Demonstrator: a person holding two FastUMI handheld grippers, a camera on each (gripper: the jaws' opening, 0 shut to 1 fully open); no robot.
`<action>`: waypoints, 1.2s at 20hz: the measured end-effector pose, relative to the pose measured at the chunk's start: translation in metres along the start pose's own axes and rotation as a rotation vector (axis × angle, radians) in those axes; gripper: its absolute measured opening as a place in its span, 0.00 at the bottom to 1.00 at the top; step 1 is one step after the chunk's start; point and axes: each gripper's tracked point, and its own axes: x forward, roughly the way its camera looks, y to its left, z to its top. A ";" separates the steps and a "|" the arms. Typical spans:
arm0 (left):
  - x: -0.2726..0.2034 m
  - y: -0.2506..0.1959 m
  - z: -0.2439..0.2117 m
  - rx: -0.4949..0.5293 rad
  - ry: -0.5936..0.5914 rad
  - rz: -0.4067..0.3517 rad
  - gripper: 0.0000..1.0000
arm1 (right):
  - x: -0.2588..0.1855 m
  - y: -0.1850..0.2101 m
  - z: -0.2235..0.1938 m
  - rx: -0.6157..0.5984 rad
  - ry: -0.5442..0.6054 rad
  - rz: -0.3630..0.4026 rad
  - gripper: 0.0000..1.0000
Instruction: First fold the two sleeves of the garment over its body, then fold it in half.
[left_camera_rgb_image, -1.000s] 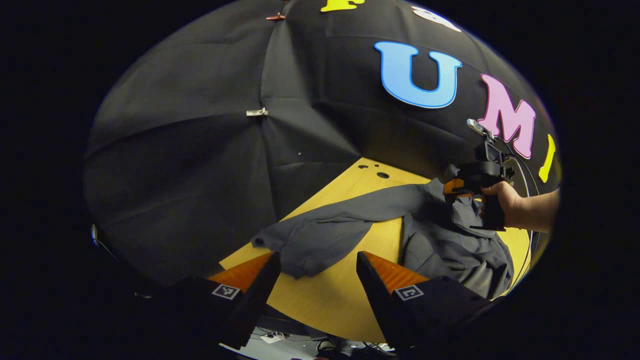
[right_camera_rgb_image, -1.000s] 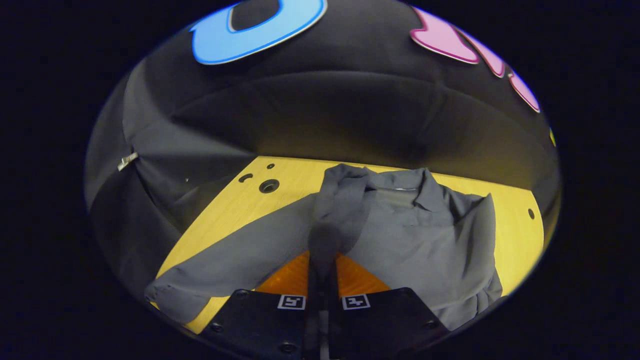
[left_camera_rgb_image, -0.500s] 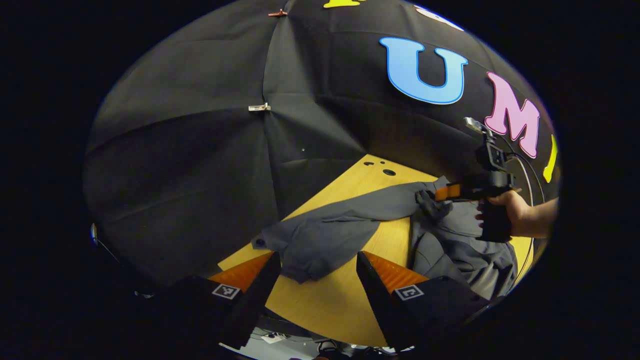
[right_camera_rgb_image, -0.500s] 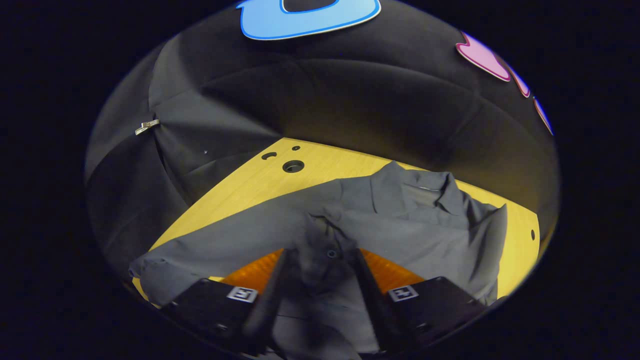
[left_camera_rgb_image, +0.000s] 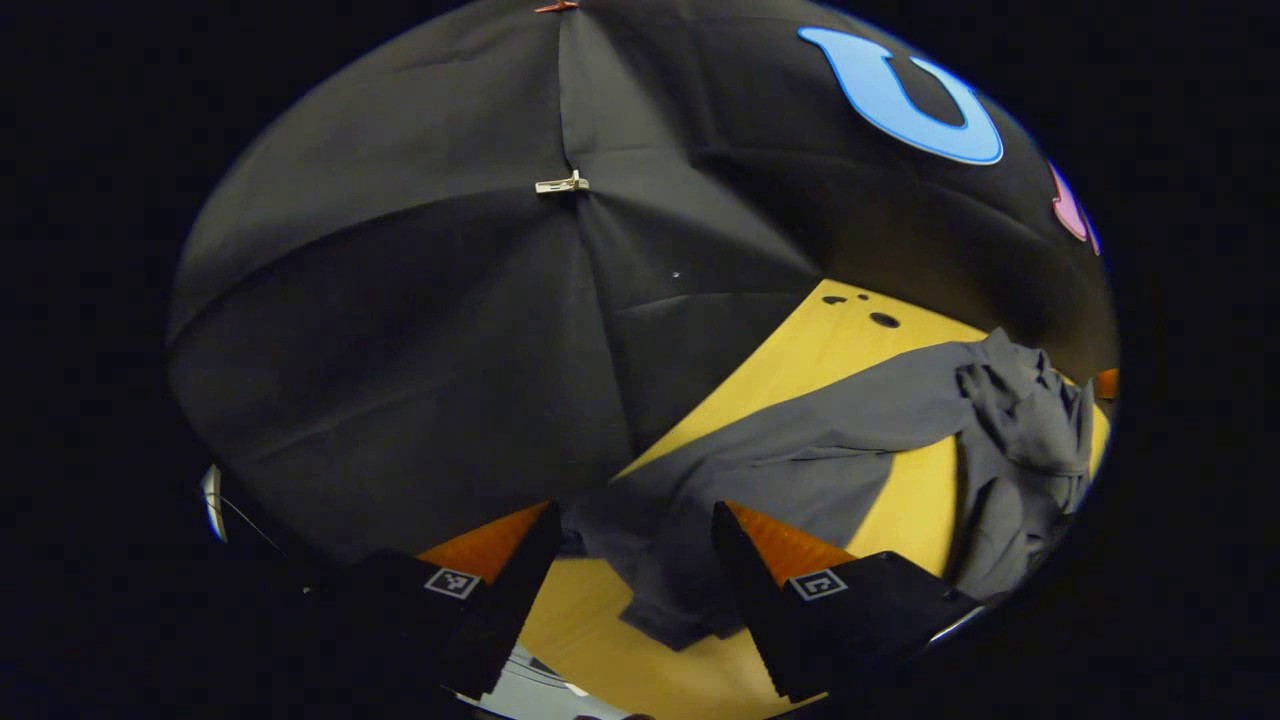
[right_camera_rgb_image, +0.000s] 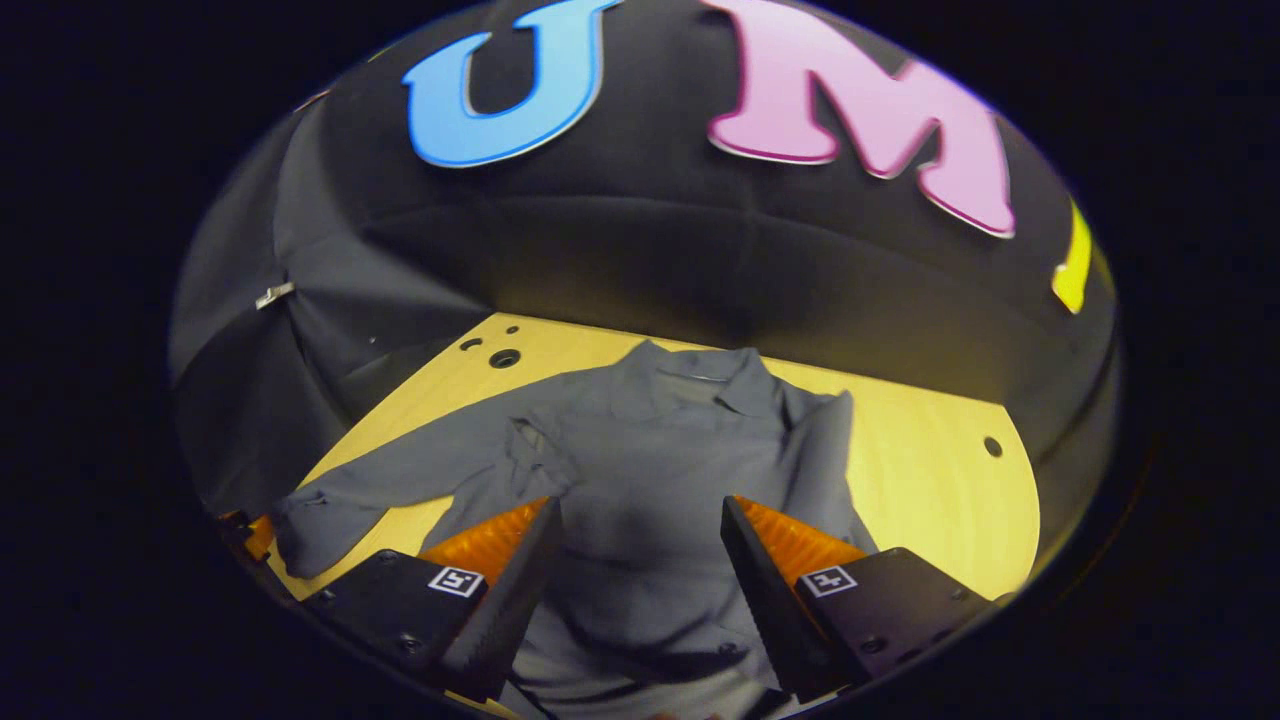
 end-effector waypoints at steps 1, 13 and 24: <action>0.006 0.001 0.001 0.012 0.005 0.002 0.96 | -0.012 -0.016 -0.001 0.029 -0.012 -0.028 0.98; 0.032 -0.027 -0.039 0.015 0.147 -0.166 0.83 | -0.145 -0.153 -0.065 0.185 -0.020 -0.275 0.99; 0.004 -0.072 -0.014 -0.015 0.168 -0.355 0.06 | -0.176 -0.185 -0.106 0.180 -0.009 -0.310 0.99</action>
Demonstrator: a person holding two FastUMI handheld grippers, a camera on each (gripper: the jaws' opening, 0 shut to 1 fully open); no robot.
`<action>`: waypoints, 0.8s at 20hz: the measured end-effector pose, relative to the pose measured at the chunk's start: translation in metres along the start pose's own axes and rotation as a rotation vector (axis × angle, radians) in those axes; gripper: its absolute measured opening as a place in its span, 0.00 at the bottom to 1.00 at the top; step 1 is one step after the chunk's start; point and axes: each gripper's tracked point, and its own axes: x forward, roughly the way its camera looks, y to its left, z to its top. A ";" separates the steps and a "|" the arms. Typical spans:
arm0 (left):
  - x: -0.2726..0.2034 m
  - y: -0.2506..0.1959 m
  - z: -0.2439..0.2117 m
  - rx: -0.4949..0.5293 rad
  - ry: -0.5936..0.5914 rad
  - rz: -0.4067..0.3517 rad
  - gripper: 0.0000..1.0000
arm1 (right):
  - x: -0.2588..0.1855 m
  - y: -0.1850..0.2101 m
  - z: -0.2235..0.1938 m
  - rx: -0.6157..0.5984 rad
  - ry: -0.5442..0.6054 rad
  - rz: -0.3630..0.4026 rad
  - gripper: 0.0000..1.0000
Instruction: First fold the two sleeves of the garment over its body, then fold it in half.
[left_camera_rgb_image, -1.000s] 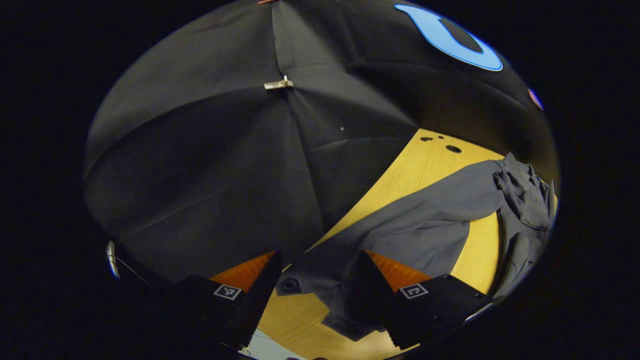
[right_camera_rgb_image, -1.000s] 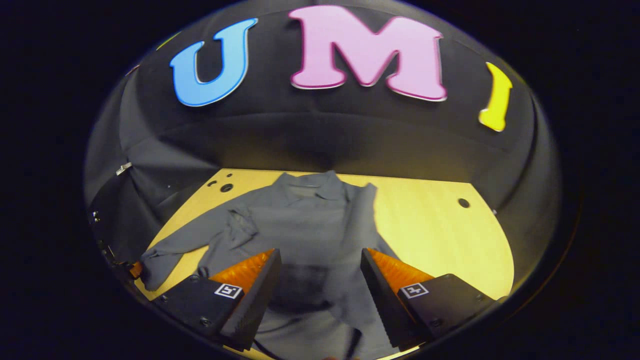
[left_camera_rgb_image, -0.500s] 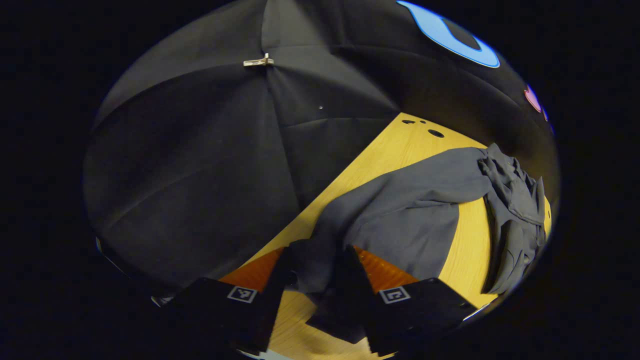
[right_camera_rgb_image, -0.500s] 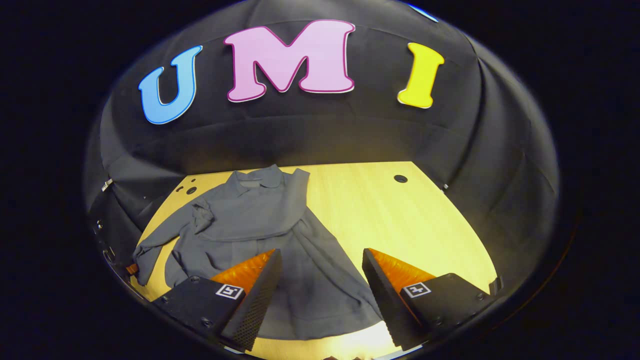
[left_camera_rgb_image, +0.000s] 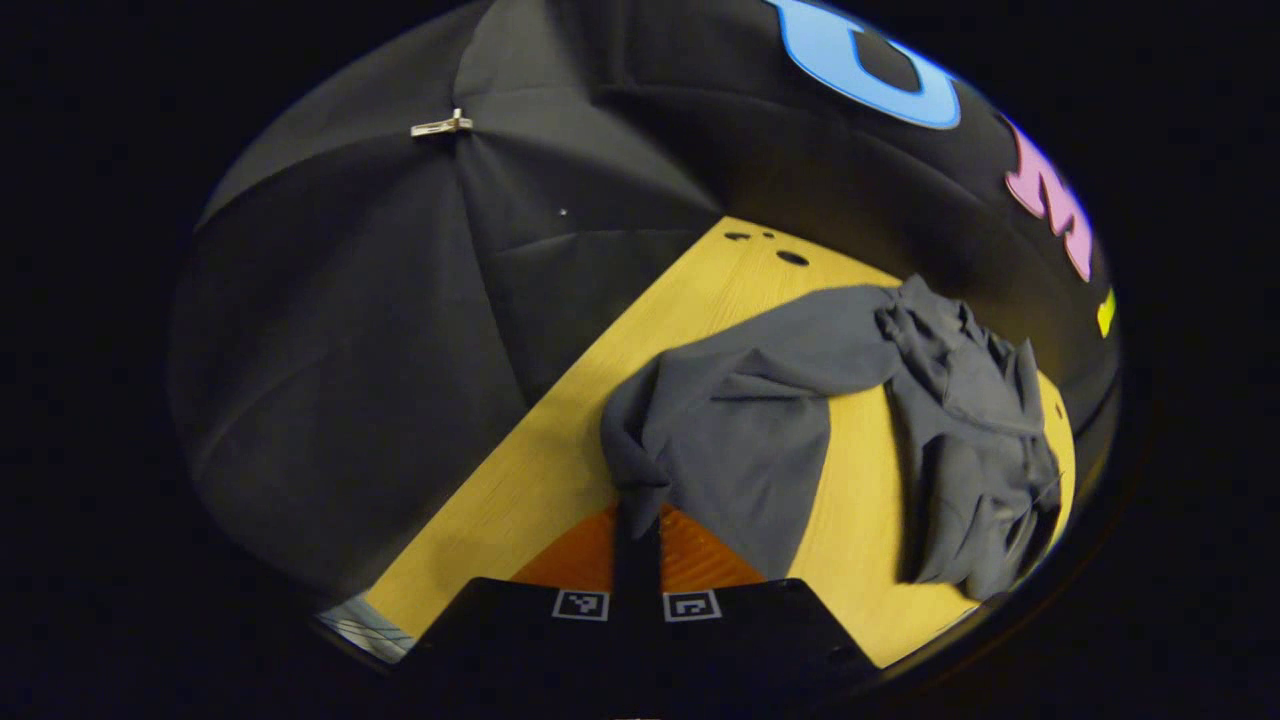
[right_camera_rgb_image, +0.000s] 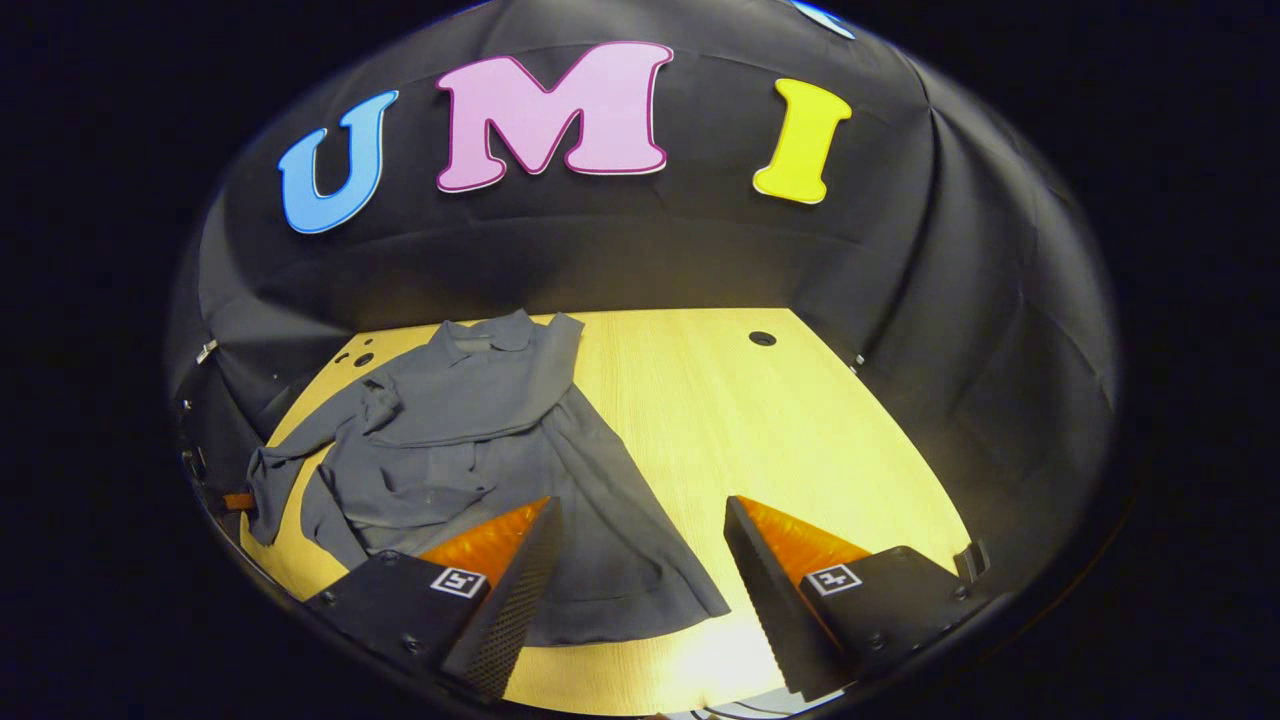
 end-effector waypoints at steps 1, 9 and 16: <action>-0.006 -0.005 0.011 -0.039 -0.015 -0.006 0.06 | 0.004 0.000 0.004 0.010 -0.005 0.008 0.99; -0.021 -0.093 0.110 -0.026 -0.122 -0.113 0.05 | 0.022 -0.019 0.028 0.031 -0.040 0.031 0.99; -0.022 -0.232 0.179 0.088 -0.202 -0.262 0.05 | 0.029 -0.051 0.014 0.063 -0.022 0.023 0.99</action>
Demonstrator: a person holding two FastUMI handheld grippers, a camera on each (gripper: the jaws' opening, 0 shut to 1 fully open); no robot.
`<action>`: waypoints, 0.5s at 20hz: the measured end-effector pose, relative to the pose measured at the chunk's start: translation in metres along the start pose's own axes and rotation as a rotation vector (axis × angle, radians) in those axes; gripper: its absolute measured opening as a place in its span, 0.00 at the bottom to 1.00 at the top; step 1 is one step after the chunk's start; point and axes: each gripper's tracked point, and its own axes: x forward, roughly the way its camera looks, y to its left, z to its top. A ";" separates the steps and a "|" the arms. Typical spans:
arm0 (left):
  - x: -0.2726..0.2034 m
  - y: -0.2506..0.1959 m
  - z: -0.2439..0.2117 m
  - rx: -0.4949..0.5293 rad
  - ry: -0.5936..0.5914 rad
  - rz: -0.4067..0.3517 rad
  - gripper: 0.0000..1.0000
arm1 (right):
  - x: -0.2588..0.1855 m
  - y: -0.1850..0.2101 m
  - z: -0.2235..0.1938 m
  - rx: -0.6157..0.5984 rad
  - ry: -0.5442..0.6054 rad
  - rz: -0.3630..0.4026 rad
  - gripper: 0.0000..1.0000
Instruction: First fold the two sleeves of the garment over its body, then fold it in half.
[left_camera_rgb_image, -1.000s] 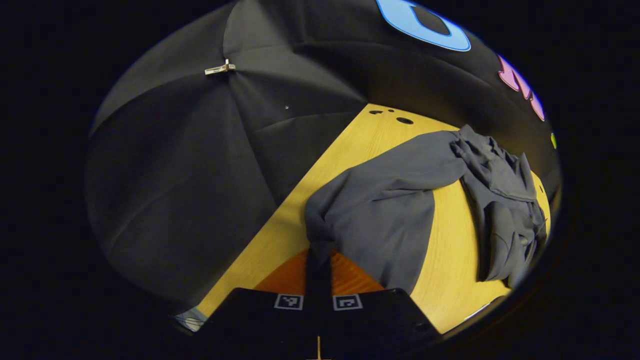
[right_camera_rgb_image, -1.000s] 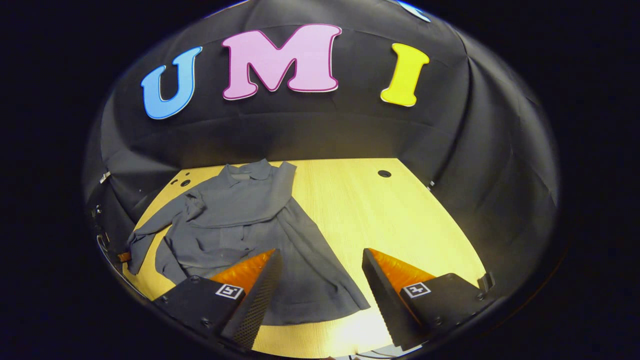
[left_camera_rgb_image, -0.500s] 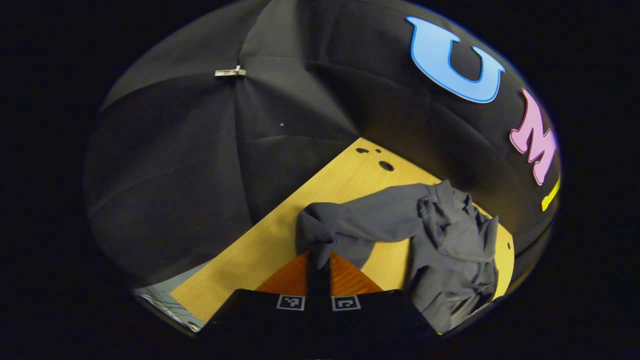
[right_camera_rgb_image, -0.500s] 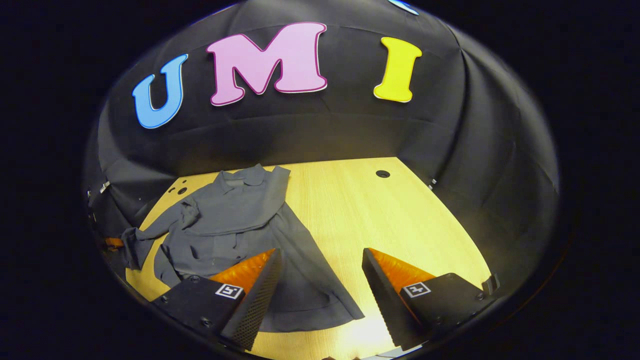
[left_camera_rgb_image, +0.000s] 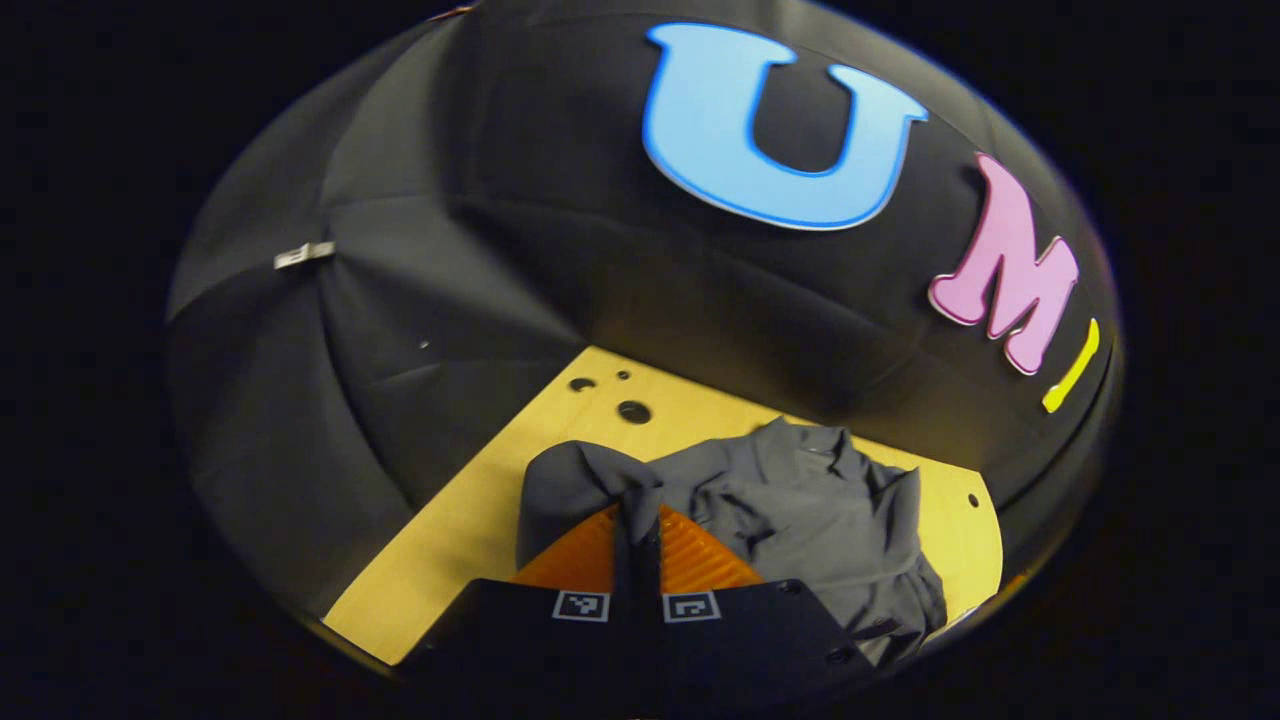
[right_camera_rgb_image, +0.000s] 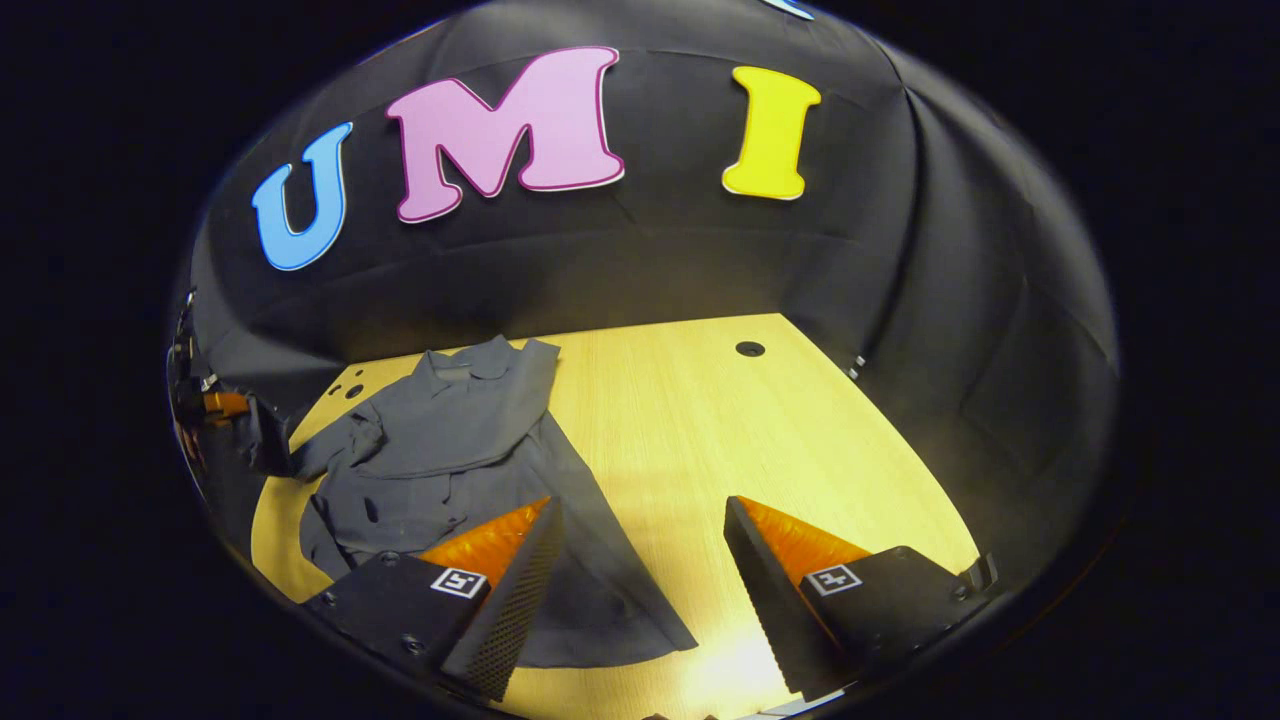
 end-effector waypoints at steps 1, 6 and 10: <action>0.006 -0.024 0.008 0.012 -0.007 -0.027 0.05 | 0.001 -0.006 -0.004 0.006 0.007 -0.003 0.99; 0.041 -0.140 0.015 0.026 -0.007 -0.166 0.02 | 0.010 -0.030 -0.014 0.016 0.037 0.000 0.99; 0.072 -0.233 -0.004 0.027 0.030 -0.252 0.05 | 0.023 -0.043 -0.012 -0.023 0.051 0.032 1.00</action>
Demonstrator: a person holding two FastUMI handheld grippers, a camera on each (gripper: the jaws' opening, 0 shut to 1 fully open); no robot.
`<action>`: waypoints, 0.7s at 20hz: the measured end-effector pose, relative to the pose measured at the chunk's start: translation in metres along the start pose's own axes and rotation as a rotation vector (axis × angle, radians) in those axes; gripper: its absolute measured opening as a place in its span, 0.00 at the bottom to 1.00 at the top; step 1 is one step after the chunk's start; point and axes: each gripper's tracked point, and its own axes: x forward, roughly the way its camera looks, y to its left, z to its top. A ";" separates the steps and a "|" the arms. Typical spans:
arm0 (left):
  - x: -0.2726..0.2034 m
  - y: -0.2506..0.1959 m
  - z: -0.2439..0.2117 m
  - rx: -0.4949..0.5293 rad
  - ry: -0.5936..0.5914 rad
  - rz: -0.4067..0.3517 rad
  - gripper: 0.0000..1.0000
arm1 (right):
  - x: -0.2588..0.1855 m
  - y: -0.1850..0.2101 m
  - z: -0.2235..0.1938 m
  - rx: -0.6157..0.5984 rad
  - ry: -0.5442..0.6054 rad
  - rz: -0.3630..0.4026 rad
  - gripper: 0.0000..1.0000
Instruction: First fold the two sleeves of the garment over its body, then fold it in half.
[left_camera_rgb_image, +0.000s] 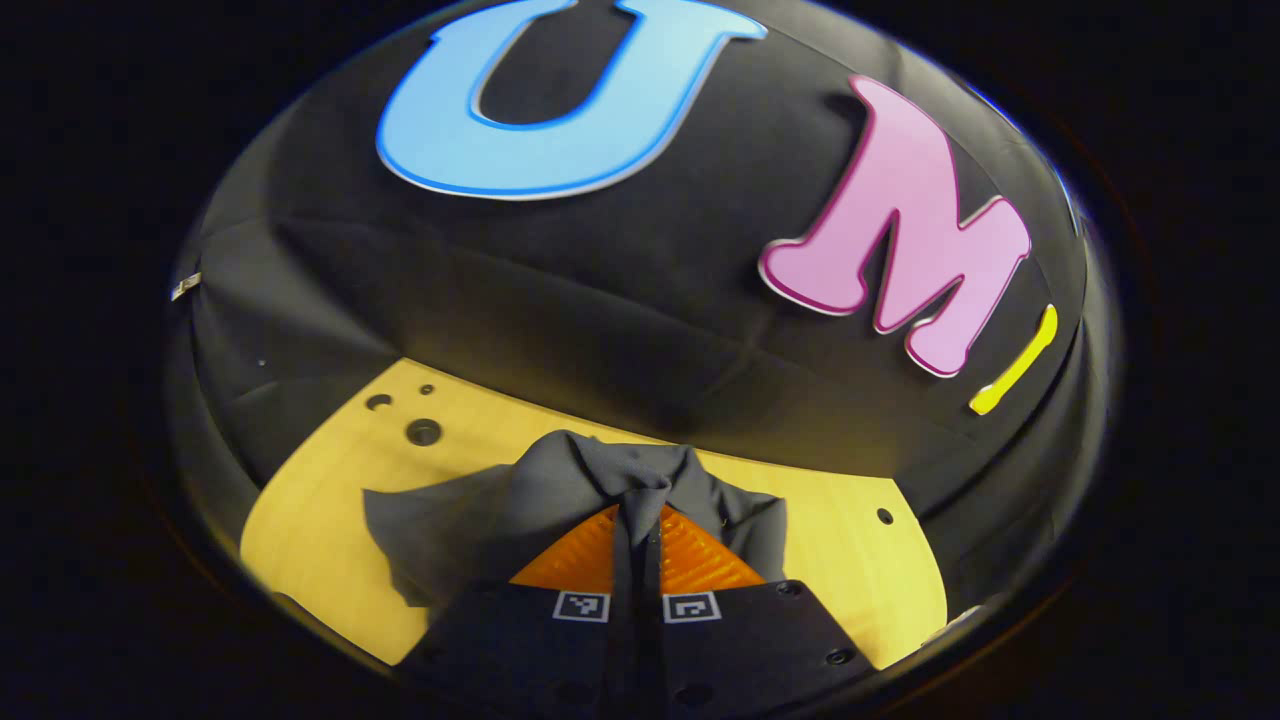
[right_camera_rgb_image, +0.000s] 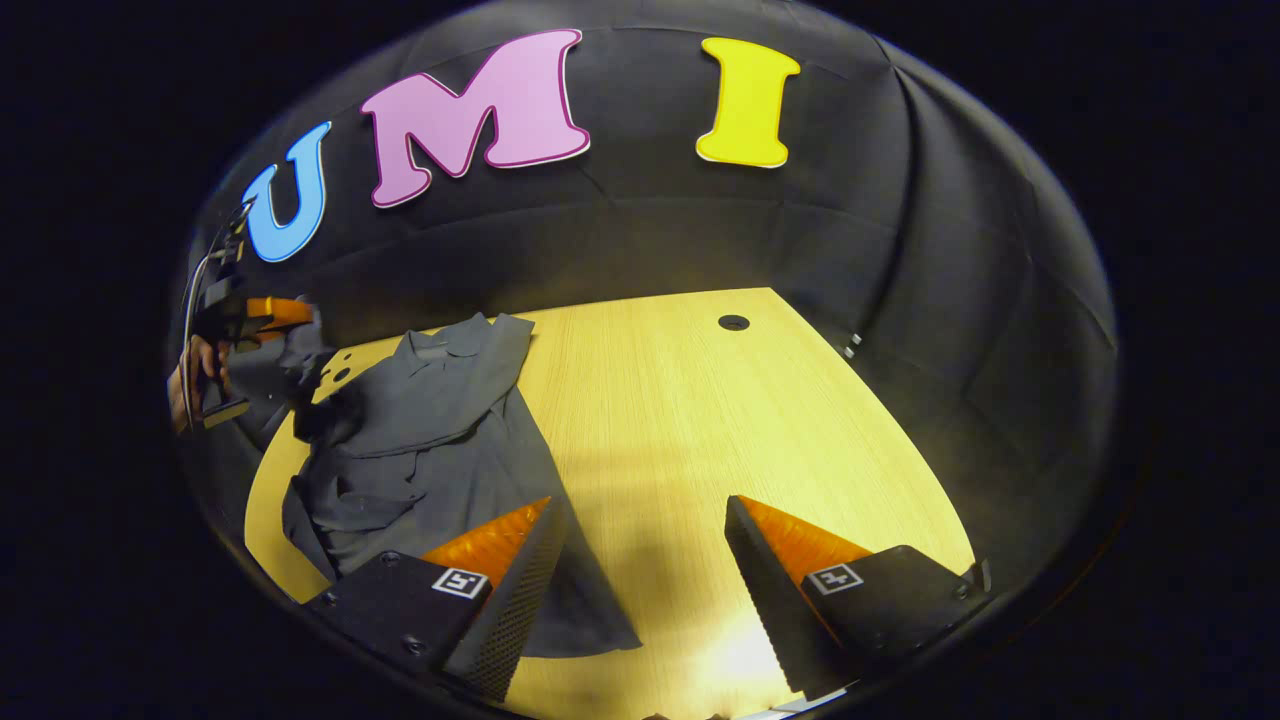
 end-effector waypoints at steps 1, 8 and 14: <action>0.009 -0.020 -0.003 0.013 0.003 -0.023 0.05 | 0.003 -0.001 0.002 -0.007 -0.001 0.010 0.99; 0.074 -0.122 -0.042 0.065 0.049 -0.096 0.05 | 0.030 -0.013 -0.015 -0.023 0.058 0.056 1.00; 0.101 -0.141 -0.078 0.022 0.113 -0.053 0.22 | 0.035 -0.015 -0.034 0.005 0.107 0.089 0.99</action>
